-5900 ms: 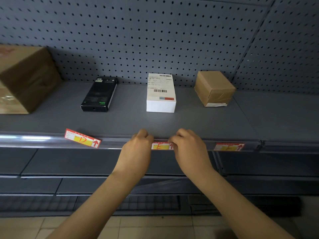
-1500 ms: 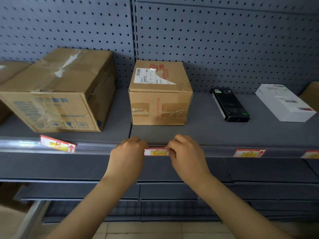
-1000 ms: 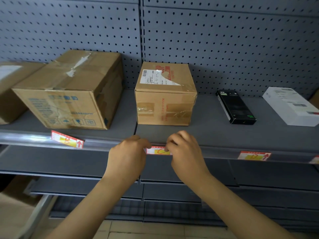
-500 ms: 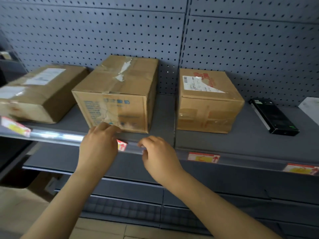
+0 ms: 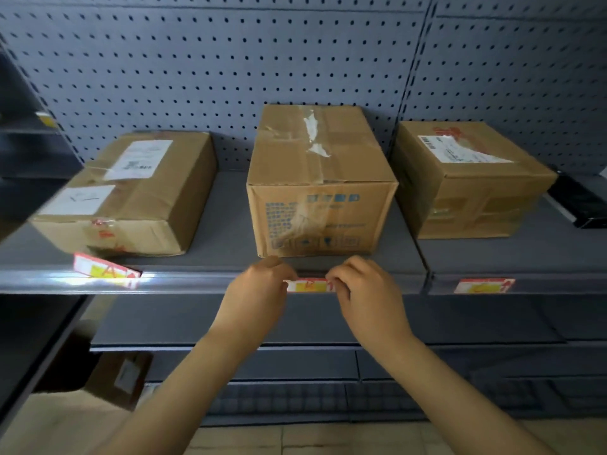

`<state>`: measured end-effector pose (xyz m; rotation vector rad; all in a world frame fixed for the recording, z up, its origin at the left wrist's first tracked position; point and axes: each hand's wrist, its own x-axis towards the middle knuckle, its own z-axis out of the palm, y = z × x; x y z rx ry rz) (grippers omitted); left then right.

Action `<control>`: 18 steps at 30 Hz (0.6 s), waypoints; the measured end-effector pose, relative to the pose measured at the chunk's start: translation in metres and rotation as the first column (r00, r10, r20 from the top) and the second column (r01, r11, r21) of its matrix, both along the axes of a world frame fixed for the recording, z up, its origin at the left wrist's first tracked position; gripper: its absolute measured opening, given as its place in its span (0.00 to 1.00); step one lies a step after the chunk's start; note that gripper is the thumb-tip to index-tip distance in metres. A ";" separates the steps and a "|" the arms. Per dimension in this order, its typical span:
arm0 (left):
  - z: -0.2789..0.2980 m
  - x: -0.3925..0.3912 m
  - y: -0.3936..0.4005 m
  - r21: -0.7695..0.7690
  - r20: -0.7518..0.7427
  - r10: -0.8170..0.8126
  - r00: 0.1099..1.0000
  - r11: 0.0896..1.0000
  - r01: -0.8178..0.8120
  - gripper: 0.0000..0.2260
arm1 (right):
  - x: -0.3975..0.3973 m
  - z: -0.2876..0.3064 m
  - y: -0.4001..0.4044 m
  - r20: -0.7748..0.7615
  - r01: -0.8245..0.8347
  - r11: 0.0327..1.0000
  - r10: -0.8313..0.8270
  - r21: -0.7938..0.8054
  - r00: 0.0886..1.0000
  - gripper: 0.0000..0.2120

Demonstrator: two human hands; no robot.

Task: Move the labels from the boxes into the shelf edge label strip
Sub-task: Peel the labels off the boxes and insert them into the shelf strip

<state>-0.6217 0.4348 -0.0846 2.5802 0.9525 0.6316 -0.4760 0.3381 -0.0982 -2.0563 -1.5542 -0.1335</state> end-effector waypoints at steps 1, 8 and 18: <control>-0.002 0.000 0.001 0.005 -0.009 -0.009 1.000 1.000 0.009 0.11 | 0.000 0.001 0.001 0.015 0.009 1.000 -0.009 -0.007 1.000 0.05; -0.009 0.007 0.001 0.016 -0.036 -0.038 0.999 0.999 0.038 0.15 | 0.006 0.000 0.001 0.084 0.006 0.999 -0.002 -0.050 0.996 0.09; -0.017 0.007 -0.003 0.033 -0.016 -0.021 1.000 0.999 0.022 0.17 | 0.006 -0.004 -0.001 0.170 -0.018 0.998 0.028 -0.055 0.985 0.10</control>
